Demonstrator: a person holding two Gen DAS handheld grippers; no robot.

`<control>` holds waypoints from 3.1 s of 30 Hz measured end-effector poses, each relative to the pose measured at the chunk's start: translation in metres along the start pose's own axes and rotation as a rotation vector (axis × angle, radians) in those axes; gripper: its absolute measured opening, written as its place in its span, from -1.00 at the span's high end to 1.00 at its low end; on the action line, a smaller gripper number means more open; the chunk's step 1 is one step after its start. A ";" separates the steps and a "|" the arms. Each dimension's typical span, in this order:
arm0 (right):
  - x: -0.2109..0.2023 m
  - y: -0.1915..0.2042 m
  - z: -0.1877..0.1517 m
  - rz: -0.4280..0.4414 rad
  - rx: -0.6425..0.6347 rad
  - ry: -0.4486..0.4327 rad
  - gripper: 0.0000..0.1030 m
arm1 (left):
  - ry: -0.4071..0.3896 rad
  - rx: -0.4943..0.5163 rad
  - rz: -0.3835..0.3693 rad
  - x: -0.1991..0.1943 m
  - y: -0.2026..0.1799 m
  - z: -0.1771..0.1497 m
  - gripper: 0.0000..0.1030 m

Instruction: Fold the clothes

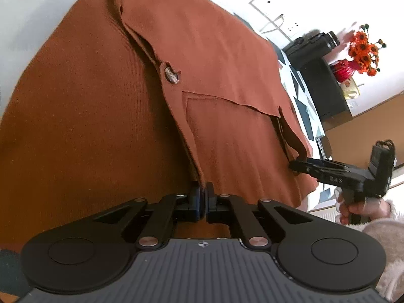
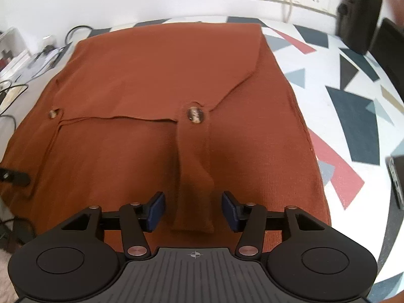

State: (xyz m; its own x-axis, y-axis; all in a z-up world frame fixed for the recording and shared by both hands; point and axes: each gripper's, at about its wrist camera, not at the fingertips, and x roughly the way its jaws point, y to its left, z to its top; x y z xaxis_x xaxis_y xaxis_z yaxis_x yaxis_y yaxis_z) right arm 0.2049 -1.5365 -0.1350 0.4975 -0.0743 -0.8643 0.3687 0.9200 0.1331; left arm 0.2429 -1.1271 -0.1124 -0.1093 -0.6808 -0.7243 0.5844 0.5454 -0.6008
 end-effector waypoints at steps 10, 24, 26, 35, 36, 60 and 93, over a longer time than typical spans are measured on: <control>-0.016 0.003 -0.010 0.095 -0.027 0.023 0.88 | -0.007 -0.051 -0.003 -0.022 0.012 -0.012 0.93; -0.024 0.017 -0.026 0.124 -0.019 0.130 0.83 | 0.039 -0.019 -0.028 -0.032 0.012 -0.013 0.93; -0.020 0.018 -0.026 0.121 -0.033 0.147 0.80 | 0.069 -0.008 -0.001 -0.028 0.015 -0.015 0.93; -0.033 0.008 -0.002 0.133 0.066 0.111 -0.02 | 0.047 0.058 0.037 -0.051 0.007 -0.001 0.17; -0.038 0.004 0.005 0.142 0.095 0.089 -0.02 | 0.032 0.077 0.038 -0.057 0.004 0.004 0.17; 0.054 -0.118 0.217 0.111 0.463 -0.229 0.02 | -0.339 -0.023 0.165 -0.008 0.059 0.225 0.18; 0.131 -0.157 0.221 0.349 0.635 -0.173 0.08 | -0.351 -0.268 0.031 0.013 0.133 0.261 -0.02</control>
State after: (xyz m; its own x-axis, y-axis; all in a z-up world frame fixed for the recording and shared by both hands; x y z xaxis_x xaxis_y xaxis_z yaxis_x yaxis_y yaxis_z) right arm 0.3856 -1.7760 -0.1613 0.7659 0.0741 -0.6387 0.5232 0.5054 0.6862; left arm 0.5285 -1.1908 -0.1133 0.2115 -0.7619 -0.6122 0.3489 0.6440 -0.6809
